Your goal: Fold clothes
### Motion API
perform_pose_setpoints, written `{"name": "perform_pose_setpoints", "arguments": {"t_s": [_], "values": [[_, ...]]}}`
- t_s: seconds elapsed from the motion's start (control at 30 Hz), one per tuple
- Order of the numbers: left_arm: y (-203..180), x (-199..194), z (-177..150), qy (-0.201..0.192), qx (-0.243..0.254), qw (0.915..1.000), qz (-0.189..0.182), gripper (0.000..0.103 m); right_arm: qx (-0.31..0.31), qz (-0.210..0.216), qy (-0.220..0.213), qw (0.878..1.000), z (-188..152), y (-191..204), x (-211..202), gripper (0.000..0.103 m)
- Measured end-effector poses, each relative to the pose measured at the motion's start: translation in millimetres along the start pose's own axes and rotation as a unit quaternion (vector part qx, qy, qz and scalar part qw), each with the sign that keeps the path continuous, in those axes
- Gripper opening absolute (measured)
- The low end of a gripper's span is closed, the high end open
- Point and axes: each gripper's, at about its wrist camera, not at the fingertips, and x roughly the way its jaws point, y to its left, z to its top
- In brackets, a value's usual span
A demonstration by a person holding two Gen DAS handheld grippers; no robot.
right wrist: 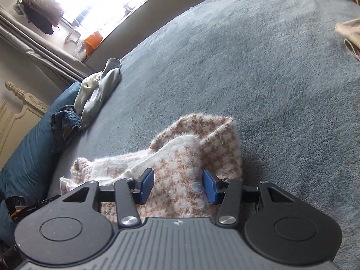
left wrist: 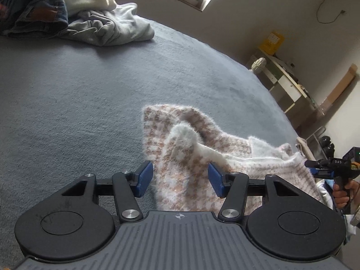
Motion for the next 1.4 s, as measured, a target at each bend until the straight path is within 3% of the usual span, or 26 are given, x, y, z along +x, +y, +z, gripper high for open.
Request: {"name": "perform_pose_setpoints", "arguments": {"t_s": [0.03, 0.2, 0.37, 0.57, 0.67, 0.77, 0.8, 0.93, 1.07, 1.17, 1.4], "values": [[-2.5, 1.3, -0.2, 0.001, 0.006, 1.0000, -0.003, 0.045, 0.002, 0.004, 0.001, 1.000, -0.8, -0.2, 0.5, 0.049], [-9.8, -3.3, -1.6, -0.016, 0.034, 0.9993, -0.009, 0.037, -0.003, 0.034, -0.013, 0.999, -5.4, 4.4, -3.9, 0.044], [-11.1, 0.3, 0.2, -0.009, 0.029, 0.9989, -0.035, 0.037, -0.006, 0.012, -0.015, 1.000, -5.1, 2.5, -2.1, 0.043], [-8.1, 14.7, 0.1, 0.007, 0.011, 0.9992, -0.036, 0.037, 0.009, 0.050, -0.030, 0.998, -3.9, 1.6, 0.5, 0.044], [-8.9, 19.9, 0.3, 0.009, 0.008, 0.9996, -0.027, 0.037, 0.008, 0.023, -0.025, 0.999, -3.4, -1.1, 8.2, 0.043], [-13.5, 24.6, -0.4, 0.009, 0.017, 0.9998, -0.001, 0.026, -0.003, 0.008, -0.022, 1.000, -4.6, 1.1, 14.1, 0.021], [-14.4, 24.7, -0.7, 0.006, 0.019, 0.9998, 0.009, 0.018, -0.010, 0.009, -0.027, 1.000, -5.6, 3.8, 13.1, 0.014], [-7.2, 11.9, 0.7, -0.022, -0.013, 0.9997, -0.004, 0.007, -0.037, 0.010, -0.051, 0.998, -7.0, 15.1, 1.9, 0.010], [3.7, -6.7, 8.9, -0.063, -0.056, 0.9959, -0.032, 0.006, -0.045, 0.023, -0.086, 0.995, -5.3, 23.9, -14.4, 0.009], [0.8, -10.4, 19.7, -0.081, -0.055, 0.9945, -0.038, 0.006, -0.046, 0.031, -0.110, 0.992, -1.0, 29.3, -22.3, 0.009], [5.8, 9.0, 47.8, -0.093, -0.062, 0.9929, -0.039, 0.006, -0.051, 0.035, -0.134, 0.989, 30.2, 36.4, -13.6, 0.009]]}}
